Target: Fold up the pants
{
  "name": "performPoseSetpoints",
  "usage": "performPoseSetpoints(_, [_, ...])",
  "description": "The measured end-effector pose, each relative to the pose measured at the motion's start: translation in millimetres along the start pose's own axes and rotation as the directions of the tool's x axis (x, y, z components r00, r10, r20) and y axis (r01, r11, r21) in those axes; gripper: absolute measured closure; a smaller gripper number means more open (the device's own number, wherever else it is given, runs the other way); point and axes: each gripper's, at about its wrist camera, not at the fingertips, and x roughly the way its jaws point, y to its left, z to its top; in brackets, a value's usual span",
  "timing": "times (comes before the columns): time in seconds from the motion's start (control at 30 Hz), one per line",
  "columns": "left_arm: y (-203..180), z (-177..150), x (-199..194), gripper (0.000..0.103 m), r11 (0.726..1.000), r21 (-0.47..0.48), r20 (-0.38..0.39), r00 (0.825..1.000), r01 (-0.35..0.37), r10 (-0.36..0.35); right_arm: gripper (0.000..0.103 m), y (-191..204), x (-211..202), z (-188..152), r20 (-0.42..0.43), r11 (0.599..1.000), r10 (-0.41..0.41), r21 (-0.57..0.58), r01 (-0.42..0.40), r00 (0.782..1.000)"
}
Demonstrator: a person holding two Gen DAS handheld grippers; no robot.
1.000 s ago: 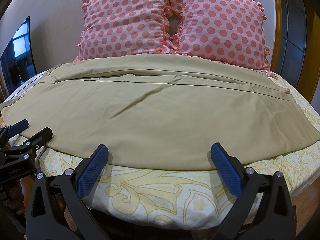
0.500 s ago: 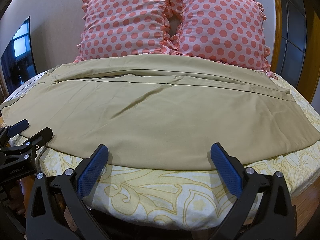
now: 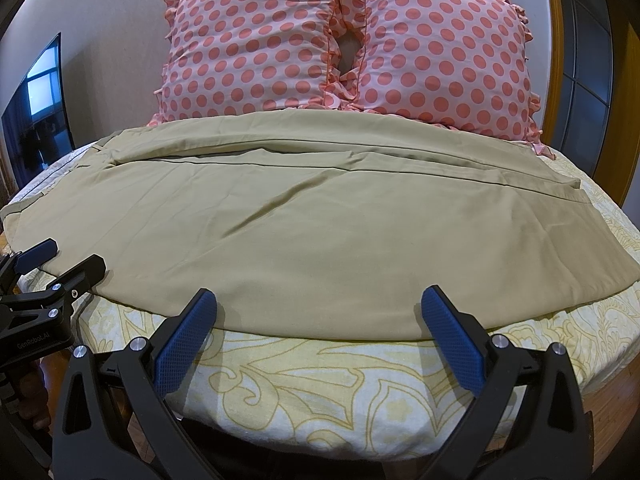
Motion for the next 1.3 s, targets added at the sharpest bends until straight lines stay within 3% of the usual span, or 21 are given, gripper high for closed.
performPoseSetpoints(0.47, [-0.1, 0.0, -0.1, 0.002, 1.0, 0.0, 0.001, 1.0, 0.0, 0.0, 0.001, 1.1, 0.2, 1.2, 0.013, 1.0, 0.002, -0.002, -0.002, 1.0])
performPoseSetpoints(0.63, [0.2, 0.8, 0.3, 0.002, 1.0, -0.001, -0.002, 1.0, 0.0, 0.0, 0.001, -1.9, -0.4, 5.9, -0.003, 0.999, 0.045, -0.027, -0.045, 0.999])
performPoseSetpoints(0.7, [0.5, 1.6, 0.5, 0.002, 1.0, 0.001, -0.021, 1.0, 0.002, -0.002, 0.001, -10.4, 3.5, 26.8, -0.055, 0.996, 0.086, -0.031, -0.088, 0.995])
performPoseSetpoints(0.77, [1.9, 5.7, 1.5, 0.002, 1.0, -0.006, -0.044, 0.999, 0.012, -0.012, 0.001, -27.8, -2.5, 45.4, -0.019, 0.997, 0.078, -0.014, -0.079, 0.997])
performPoseSetpoints(0.87, [2.0, 21.3, -0.3, 0.002, 1.0, 0.002, -0.02, 1.0, 0.003, -0.003, 0.001, -70.9, 1.3, 100.7, 0.05, 0.999, -0.028, 0.022, 0.027, 0.998])
performPoseSetpoints(0.97, [-1.3, 37.6, 0.2, 0.002, 1.0, 0.02, 0.024, 0.999, -0.022, 0.022, 0.001, -121.2, 39.2, 153.1, 0.021, 0.983, -0.141, 0.118, 0.138, 0.99])
performPoseSetpoints(1.03, [-3.6, 49.8, -0.8, 0.002, 1.0, 0.019, 0.044, 0.999, -0.02, 0.019, 0.001, -162.6, 88.2, 188.9, -0.053, 0.947, -0.241, 0.204, 0.247, 0.969])
performPoseSetpoints(1.07, [-4.7, 57.7, 0.3, 0.002, 1.0, 0.018, 0.055, 0.998, -0.016, 0.015, 0.006, -178.3, 105.7, 197.4, -0.084, 0.93, -0.271, 0.233, 0.283, 0.959])
performPoseSetpoints(1.1, [-5.3, 61.8, 1.3, 0.002, 1.0, 0.018, 0.061, 0.998, -0.013, 0.012, 0.013, -196.8, 126.6, 205.7, -0.124, 0.906, -0.302, 0.273, 0.325, 0.945])
performPoseSetpoints(1.13, [-5.9, 66.0, 2.6, 0.002, 1.0, 0.019, 0.067, 0.998, -0.011, 0.01, 0.03, -219.6, 154.8, 216.3, -0.178, 0.872, -0.323, 0.326, 0.366, 0.929])
performPoseSetpoints(1.17, [-5.9, 70.1, 4.0, 0.002, 1.0, 0.019, 0.07, 0.997, -0.01, 0.008, 0.041, -242.6, 183.1, 224.8, -0.243, 0.831, -0.332, 0.381, 0.405, 0.911])
performPoseSetpoints(1.2, [-6.5, 72.3, 4.9, 0.002, 1.0, 0.019, 0.072, 0.997, -0.007, 0.006, 0.043, -255.5, 193.0, 223.9, -0.272, 0.807, -0.331, 0.414, 0.42, 0.904])
performPoseSetpoints(1.3, [-5.9, 79.5, 10.9, 0.002, 1.0, 0.016, 0.069, 0.998, 0.01, -0.011, 0.043, -304.0, 244.7, 236.4, -0.363, 0.671, -0.311, 0.57, 0.473, 0.878])
